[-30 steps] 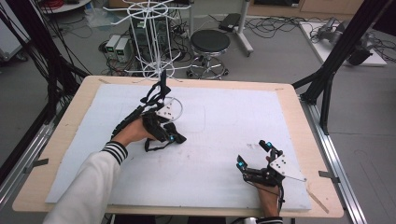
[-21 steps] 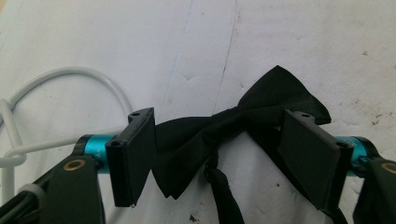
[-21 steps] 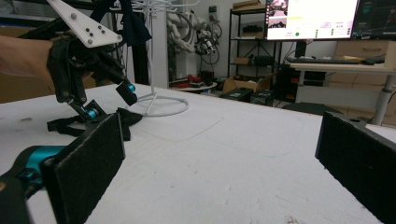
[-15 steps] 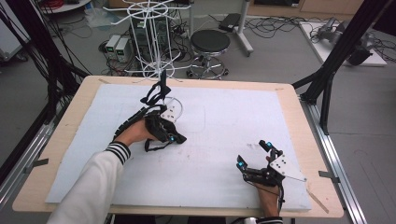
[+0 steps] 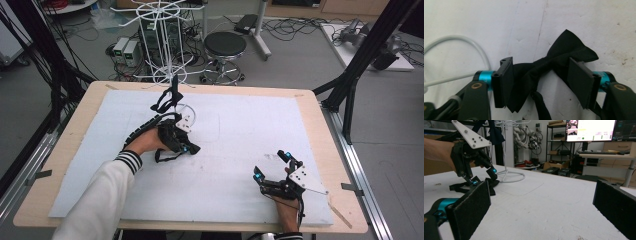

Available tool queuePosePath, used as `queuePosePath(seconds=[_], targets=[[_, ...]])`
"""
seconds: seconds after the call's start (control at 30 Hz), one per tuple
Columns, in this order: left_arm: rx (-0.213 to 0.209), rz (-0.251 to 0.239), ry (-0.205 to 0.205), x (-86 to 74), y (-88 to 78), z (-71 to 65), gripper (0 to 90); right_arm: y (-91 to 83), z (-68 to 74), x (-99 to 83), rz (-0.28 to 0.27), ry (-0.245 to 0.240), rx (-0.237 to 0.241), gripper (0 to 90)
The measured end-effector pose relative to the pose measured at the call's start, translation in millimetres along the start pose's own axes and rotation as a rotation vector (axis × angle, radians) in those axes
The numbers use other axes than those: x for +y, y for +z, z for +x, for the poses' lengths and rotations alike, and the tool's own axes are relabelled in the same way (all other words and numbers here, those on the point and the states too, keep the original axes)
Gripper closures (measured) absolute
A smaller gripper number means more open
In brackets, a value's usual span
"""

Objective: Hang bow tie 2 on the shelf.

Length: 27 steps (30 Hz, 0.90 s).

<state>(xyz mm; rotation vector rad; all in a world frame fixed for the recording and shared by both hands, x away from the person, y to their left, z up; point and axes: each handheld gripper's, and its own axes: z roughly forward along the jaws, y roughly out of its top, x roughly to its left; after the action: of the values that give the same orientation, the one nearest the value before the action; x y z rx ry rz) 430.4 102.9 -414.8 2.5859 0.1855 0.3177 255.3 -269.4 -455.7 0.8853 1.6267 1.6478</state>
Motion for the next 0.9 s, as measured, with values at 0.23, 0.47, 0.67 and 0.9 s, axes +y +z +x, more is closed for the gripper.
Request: queuePosePath(seconds=[0.23, 0.47, 0.67, 0.9], targets=[[-0.012, 0.037, -0.042, -3.7, 2.7, 3.3, 49.2, 0.0, 0.0, 0.0, 0.0, -0.002, 0.001, 0.6], [-0.023, 0.043, -0.059, -2.6, 2.6, 2.2, 58.0, 0.0, 0.1, 0.0, -0.001, -0.002, 0.0, 0.6], [-0.01, 0.07, -0.037, 0.9, 1.0, -1.9, 76.5, 0.0, 0.1, -0.1, -0.002, -0.001, 0.0, 0.6], [0.011, 0.086, -0.042, 3.4, 0.0, -6.4, 81.3, 0.0, 0.1, -0.1, -0.002, 0.0, -0.001, 0.6]])
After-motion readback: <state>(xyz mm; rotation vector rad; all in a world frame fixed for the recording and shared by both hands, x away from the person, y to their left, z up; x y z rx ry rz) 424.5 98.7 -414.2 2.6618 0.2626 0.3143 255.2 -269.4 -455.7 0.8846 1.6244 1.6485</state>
